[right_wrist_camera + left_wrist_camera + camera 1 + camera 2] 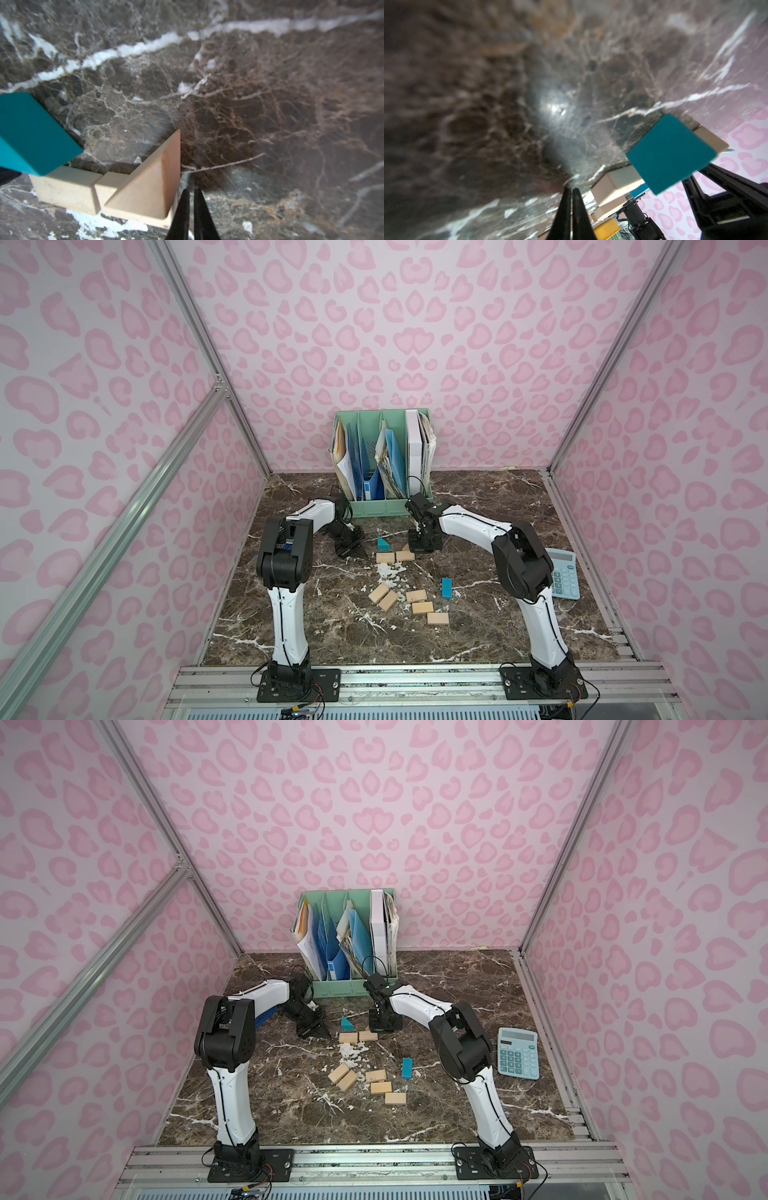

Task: Assemble a carrot with building blocks
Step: Assemble the building block at the center of the board.

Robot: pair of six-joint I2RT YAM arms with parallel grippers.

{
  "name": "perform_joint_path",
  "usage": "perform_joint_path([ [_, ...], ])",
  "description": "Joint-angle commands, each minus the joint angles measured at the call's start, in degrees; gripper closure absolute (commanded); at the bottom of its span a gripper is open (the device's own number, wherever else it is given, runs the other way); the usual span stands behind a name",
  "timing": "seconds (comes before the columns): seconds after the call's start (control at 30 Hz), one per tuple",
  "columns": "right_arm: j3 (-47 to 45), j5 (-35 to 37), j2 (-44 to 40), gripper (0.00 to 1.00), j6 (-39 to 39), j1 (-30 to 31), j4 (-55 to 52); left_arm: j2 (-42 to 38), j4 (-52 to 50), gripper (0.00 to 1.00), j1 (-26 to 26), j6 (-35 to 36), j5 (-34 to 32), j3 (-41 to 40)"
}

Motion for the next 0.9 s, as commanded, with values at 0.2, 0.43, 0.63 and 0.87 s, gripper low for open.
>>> perform_joint_path([
  [0.2, 0.20, -0.96, -0.38, 0.90, -0.50, 0.22, -0.68, -0.09, 0.23, 0.93, -2.14, -1.80, -0.29, 0.20],
  [0.43, 0.46, -1.77, -0.20, 0.91, -0.23, 1.43, -0.42, -0.12, 0.22, 0.93, -2.18, -2.39, -0.14, 0.73],
  [0.63, 0.55, -1.64, -0.28, 0.91, -0.23, 1.63, -0.68, -0.38, 1.66, 0.93, -2.39, -3.20, 1.13, -0.15],
  [0.87, 0.40, -0.60, -0.77, 0.92, -0.32, 1.63, -1.20, -1.09, 1.71, 0.93, -2.62, -3.36, 0.83, -0.49],
])
